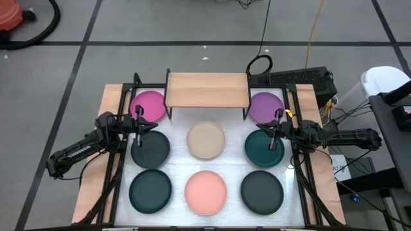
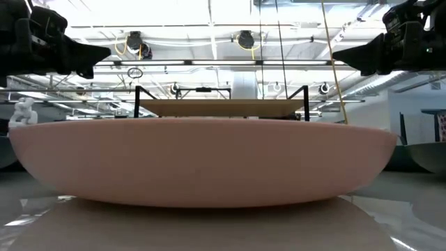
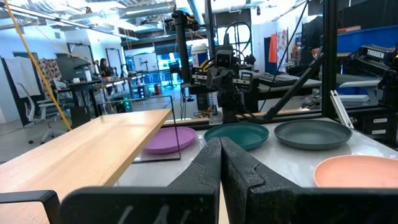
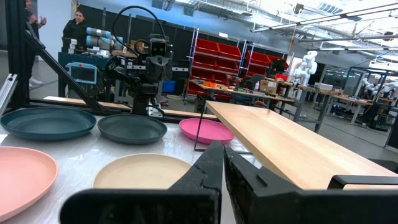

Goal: Place and stack plates onto a shelf

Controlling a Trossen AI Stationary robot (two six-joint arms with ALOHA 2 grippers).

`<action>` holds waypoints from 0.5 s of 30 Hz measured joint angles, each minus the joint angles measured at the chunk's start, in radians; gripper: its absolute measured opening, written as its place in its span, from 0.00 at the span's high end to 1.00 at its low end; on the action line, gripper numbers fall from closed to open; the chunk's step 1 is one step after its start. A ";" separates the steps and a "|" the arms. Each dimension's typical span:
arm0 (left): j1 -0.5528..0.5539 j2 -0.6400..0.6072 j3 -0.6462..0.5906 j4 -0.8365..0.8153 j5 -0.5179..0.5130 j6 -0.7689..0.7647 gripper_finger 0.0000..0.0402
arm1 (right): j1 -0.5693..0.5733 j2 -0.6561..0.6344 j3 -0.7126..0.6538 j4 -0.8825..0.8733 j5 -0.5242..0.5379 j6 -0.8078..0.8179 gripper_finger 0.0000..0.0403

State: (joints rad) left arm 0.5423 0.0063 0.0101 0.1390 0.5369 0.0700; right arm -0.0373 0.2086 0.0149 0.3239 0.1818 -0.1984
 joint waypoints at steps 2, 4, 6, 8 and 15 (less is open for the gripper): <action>0.000 0.000 0.000 0.000 0.000 0.000 0.99 | 0.000 0.000 0.000 0.000 0.000 -0.015 1.00; 0.000 0.000 0.000 0.000 0.000 0.000 0.99 | -0.001 0.000 0.000 0.005 0.000 -0.116 1.00; 0.000 0.000 0.000 0.000 0.000 0.000 0.99 | -0.001 0.000 0.000 0.007 0.000 -0.244 1.00; 0.000 0.000 0.000 0.000 0.000 0.000 0.99 | -0.001 0.001 0.000 0.006 0.000 -0.332 1.00; 0.000 0.000 0.000 0.000 0.000 0.000 0.99 | -0.001 0.000 0.000 0.006 0.000 -0.339 1.00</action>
State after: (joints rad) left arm 0.5423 0.0063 0.0103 0.1387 0.5369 0.0700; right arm -0.0380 0.2089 0.0151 0.3298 0.1818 -0.5374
